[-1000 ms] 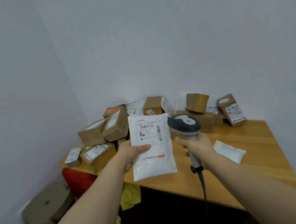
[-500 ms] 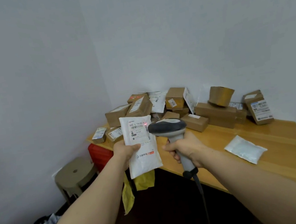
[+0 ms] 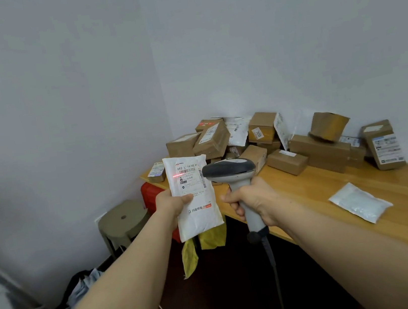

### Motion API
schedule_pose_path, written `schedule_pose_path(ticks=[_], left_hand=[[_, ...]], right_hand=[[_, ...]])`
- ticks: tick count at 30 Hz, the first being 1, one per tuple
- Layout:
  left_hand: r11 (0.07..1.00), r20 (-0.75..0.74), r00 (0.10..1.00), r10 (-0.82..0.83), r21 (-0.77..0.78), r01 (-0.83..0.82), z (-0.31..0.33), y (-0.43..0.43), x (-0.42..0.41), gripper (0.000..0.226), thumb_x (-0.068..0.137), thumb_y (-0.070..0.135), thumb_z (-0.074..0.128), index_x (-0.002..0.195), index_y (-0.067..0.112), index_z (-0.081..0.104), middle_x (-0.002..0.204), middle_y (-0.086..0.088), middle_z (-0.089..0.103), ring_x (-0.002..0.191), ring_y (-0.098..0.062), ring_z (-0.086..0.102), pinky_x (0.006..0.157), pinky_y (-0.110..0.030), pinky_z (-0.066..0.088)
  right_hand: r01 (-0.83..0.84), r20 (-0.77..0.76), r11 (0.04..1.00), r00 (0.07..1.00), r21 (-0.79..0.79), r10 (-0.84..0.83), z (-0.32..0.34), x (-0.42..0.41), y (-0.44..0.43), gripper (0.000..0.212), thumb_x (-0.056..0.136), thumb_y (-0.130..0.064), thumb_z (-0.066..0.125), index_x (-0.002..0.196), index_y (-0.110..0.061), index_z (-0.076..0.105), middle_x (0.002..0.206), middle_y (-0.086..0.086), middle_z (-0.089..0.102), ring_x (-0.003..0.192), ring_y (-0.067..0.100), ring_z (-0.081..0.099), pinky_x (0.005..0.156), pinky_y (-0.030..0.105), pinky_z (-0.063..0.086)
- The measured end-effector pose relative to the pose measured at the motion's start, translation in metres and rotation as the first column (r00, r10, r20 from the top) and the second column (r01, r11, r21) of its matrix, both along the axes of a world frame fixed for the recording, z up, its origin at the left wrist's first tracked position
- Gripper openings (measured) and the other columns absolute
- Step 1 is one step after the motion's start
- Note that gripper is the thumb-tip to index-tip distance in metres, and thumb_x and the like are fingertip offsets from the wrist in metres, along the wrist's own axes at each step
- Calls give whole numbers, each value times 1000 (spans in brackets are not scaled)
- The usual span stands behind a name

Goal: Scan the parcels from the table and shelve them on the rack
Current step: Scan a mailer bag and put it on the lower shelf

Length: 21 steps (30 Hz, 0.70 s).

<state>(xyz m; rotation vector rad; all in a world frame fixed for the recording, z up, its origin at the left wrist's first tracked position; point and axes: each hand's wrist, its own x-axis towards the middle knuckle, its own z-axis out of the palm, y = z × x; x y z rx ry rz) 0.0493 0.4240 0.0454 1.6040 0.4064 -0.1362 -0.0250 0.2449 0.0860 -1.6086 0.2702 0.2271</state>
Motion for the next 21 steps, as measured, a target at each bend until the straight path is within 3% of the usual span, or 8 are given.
schedule_pose_path(ticks=[3, 8, 12, 14, 18, 21], left_hand=[[1000, 1, 1000, 10, -10, -10, -3, 18, -5, 22, 79, -4, 72, 95, 8, 64, 109, -14, 68, 86, -30, 66, 67, -41, 54], [997, 4, 999, 42, -65, -41, -10, 56, -17, 19, 79, -6, 71, 91, 9, 64, 107, -14, 69, 88, -32, 67, 74, -44, 55], [983, -38, 997, 68, -166, -73, -17, 95, -33, 21, 80, -12, 61, 94, 4, 63, 106, -17, 68, 82, -31, 66, 72, -42, 54], [964, -65, 994, 89, -244, -103, -21, 120, -46, 24, 80, -15, 54, 95, 3, 62, 106, -17, 67, 84, -32, 66, 73, -42, 54], [931, -133, 988, 78, -346, -120, -37, 190, -87, 35, 84, -17, 51, 115, -5, 60, 117, -21, 65, 102, -39, 64, 79, -48, 53], [900, -165, 984, 61, -417, -126, -53, 258, -128, 27, 89, -13, 48, 109, 0, 61, 116, -19, 65, 94, -34, 65, 72, -44, 54]], right_hand=[[-13, -16, 1000, 1000, -9, 13, 1, -2, 18, 19, 78, -3, 73, 71, -5, 55, 50, 6, 52, 37, 14, 42, 42, 22, 40], [-28, -1, 999, 1000, 36, 28, 0, -7, 57, 20, 80, -2, 73, 69, -6, 57, 47, 5, 56, 35, 13, 43, 41, 21, 40], [-49, -10, 998, 999, 44, 49, -5, -15, 92, 19, 75, -3, 78, 72, -5, 59, 60, 12, 68, 40, 14, 50, 40, 21, 42], [-33, -19, 999, 999, -3, 32, -11, -18, 113, 21, 73, 2, 78, 79, -5, 60, 65, 12, 70, 44, 15, 59, 42, 22, 46], [-26, -38, 994, 999, -103, 22, -33, -23, 172, 24, 70, 8, 76, 83, -9, 65, 80, 9, 70, 64, 21, 65, 51, 26, 50], [-97, -77, 988, 993, -123, 88, -55, -35, 236, 26, 68, 10, 77, 82, -9, 66, 82, 8, 71, 72, 24, 68, 59, 31, 53]])
